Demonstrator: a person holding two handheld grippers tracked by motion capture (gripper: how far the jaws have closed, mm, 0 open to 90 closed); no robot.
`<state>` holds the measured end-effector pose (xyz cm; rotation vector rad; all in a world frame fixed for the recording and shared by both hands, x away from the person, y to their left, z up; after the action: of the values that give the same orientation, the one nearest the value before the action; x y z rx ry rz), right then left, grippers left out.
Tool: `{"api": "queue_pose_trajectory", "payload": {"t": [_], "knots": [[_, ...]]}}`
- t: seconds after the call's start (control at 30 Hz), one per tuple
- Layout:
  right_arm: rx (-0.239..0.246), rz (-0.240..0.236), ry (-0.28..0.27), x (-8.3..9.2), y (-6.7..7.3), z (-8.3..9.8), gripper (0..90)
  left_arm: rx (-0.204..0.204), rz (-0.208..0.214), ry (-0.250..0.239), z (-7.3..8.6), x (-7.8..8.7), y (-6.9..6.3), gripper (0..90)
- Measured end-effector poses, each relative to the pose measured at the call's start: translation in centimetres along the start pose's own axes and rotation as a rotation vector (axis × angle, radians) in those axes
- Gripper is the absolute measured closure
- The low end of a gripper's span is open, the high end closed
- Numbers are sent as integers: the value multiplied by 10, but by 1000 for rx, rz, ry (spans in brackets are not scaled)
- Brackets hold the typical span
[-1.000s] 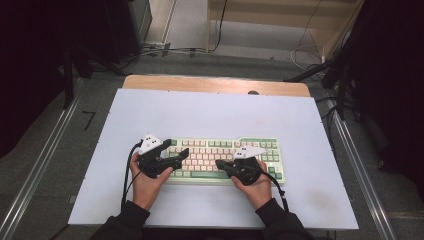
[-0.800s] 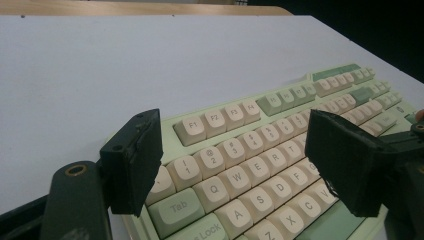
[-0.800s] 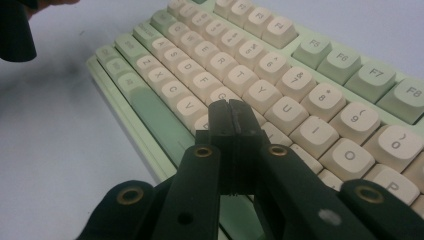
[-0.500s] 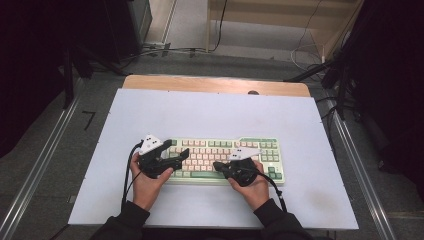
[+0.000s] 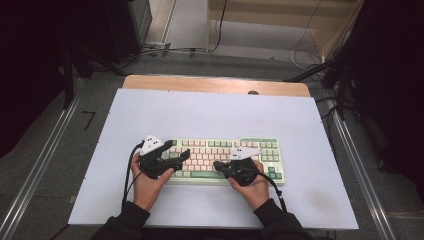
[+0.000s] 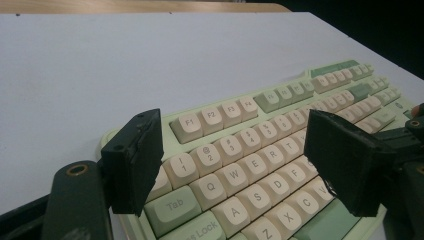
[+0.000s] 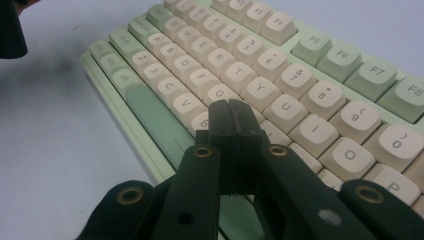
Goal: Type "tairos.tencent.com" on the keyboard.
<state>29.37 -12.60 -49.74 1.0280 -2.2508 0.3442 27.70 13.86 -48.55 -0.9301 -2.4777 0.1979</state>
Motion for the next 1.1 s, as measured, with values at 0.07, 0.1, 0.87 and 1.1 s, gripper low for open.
{"api": "queue_pose_trajectory", "payload": {"t": [0.07,0.1,0.87,1.1], "knots": [[-1,2,-2,0,0,0,876,1,2,0,0,0,0,245],[-2,4,-1,0,-1,0,876,1,3,-2,0,0,0,245],[-171,82,-145,29,-31,-5,417,0,7,-3,1,-1,-2,256],[-171,90,-137,28,-32,-5,405,2,5,-8,0,0,-2,256]]}}
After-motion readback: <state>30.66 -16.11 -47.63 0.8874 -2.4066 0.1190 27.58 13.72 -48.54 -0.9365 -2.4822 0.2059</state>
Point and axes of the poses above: each handheld gripper's, and its own axes: x roughly backward along the jaws, z roughly out of its underside, y roughly to its left, the point moved 1 cm from there along -x, roughly forward along the jaws, and after that the axes turned 9 degrees about z, right-handed, at the moved point
